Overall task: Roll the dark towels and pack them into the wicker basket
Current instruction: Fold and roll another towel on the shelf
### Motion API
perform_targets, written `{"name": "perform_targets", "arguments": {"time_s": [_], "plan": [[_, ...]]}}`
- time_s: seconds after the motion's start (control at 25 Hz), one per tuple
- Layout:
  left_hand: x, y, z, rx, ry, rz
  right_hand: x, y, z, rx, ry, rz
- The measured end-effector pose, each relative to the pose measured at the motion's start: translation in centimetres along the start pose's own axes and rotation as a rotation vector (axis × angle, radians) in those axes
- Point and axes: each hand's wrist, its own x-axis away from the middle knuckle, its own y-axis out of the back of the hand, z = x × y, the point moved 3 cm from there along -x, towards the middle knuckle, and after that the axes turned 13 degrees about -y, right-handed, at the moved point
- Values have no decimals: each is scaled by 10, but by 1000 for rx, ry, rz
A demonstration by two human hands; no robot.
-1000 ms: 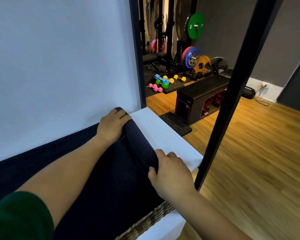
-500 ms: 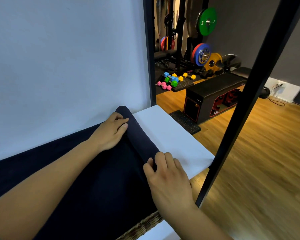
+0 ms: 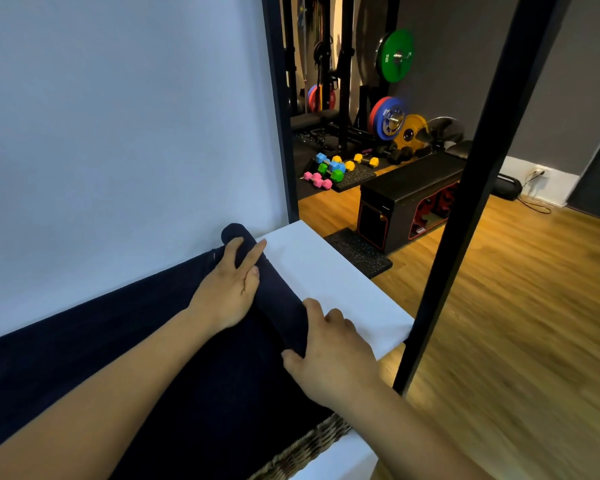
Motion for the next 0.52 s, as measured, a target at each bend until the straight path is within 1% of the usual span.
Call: {"name": "perform_targets", "arguments": {"time_s": [0.08, 0.16, 0.28, 0.4, 0.52], "plan": [[2, -1, 4, -65, -15, 50, 3, -6, 4, 82, 25, -52], [3, -4, 6, -136, -12, 106, 3, -6, 6, 104, 53, -63], [-2, -7, 8, -116, 19, 168, 2, -5, 5, 88, 67, -56], [-15, -7, -2, -111, 13, 205, -1, -5, 3, 70, 35, -44], [-29, -6, -18, -228, 7, 252, -8, 0, -8, 111, -6, -74]]}}
